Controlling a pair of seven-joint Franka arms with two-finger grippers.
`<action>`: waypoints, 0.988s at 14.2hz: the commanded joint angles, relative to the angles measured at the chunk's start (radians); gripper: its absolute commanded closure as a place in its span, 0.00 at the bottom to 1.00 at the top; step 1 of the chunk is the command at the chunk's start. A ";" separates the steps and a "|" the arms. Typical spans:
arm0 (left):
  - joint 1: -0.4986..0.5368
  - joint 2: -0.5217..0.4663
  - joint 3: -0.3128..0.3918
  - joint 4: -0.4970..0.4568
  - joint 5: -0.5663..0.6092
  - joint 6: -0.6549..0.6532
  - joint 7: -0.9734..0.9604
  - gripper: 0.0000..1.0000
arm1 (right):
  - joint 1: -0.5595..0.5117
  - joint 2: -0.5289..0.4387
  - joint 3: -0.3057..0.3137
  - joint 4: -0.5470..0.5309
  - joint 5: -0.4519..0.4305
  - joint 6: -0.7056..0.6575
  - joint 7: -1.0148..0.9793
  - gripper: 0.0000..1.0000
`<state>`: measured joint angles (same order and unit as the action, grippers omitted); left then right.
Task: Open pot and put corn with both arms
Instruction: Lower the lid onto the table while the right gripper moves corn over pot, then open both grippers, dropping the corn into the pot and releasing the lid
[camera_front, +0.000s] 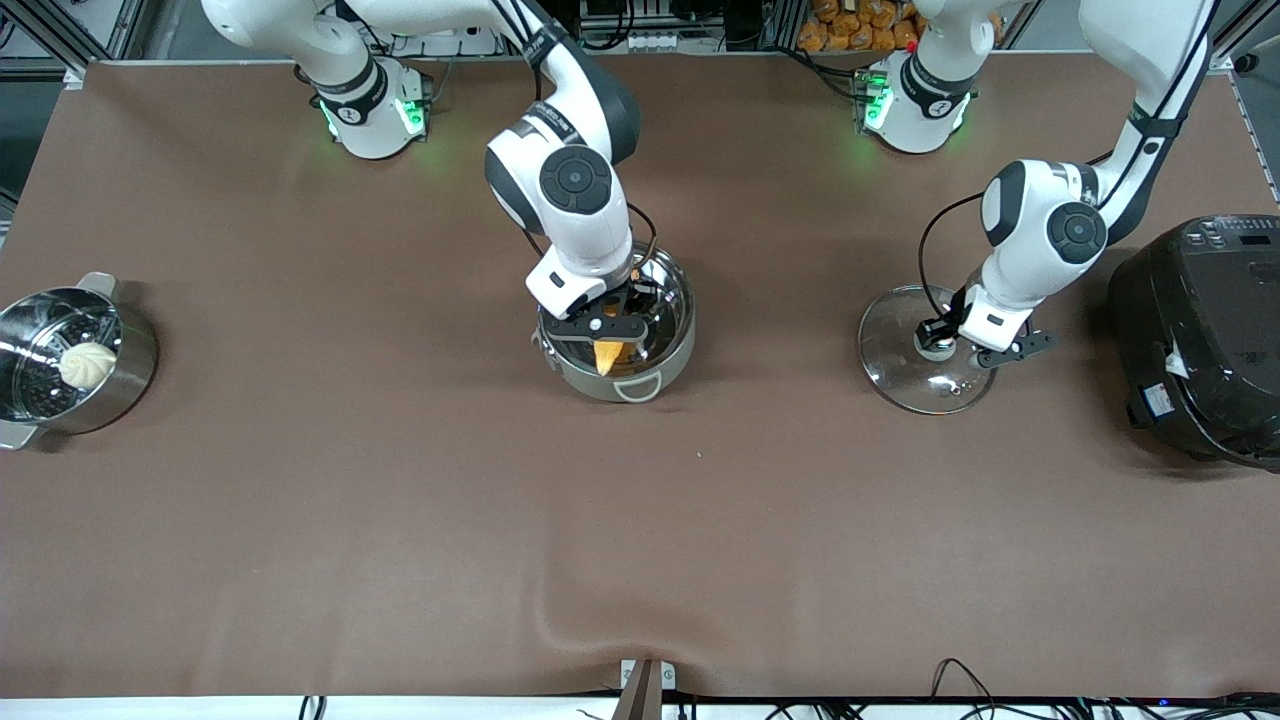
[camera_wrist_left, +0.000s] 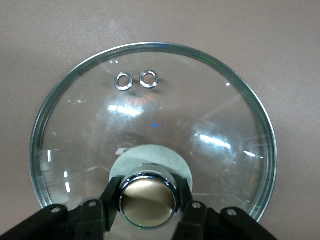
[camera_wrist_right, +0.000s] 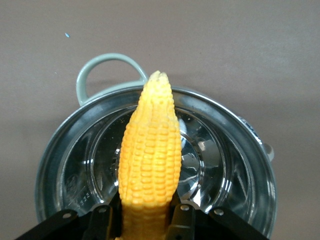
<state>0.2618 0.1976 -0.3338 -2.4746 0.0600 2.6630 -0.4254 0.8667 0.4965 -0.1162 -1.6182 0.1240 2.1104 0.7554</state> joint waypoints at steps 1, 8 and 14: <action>0.014 -0.043 -0.008 0.006 -0.019 0.008 0.020 0.00 | 0.025 0.019 -0.013 -0.003 -0.020 0.026 0.025 0.77; 0.019 -0.106 -0.004 0.421 -0.017 -0.525 0.049 0.00 | 0.025 0.030 -0.011 0.007 -0.015 0.048 0.073 0.00; 0.022 -0.101 0.001 0.778 -0.019 -0.899 0.105 0.00 | 0.008 -0.031 -0.011 0.018 0.000 0.031 0.091 0.00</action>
<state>0.2721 0.0769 -0.3256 -1.8114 0.0599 1.8697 -0.3509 0.8772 0.5233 -0.1175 -1.5988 0.1189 2.1595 0.8178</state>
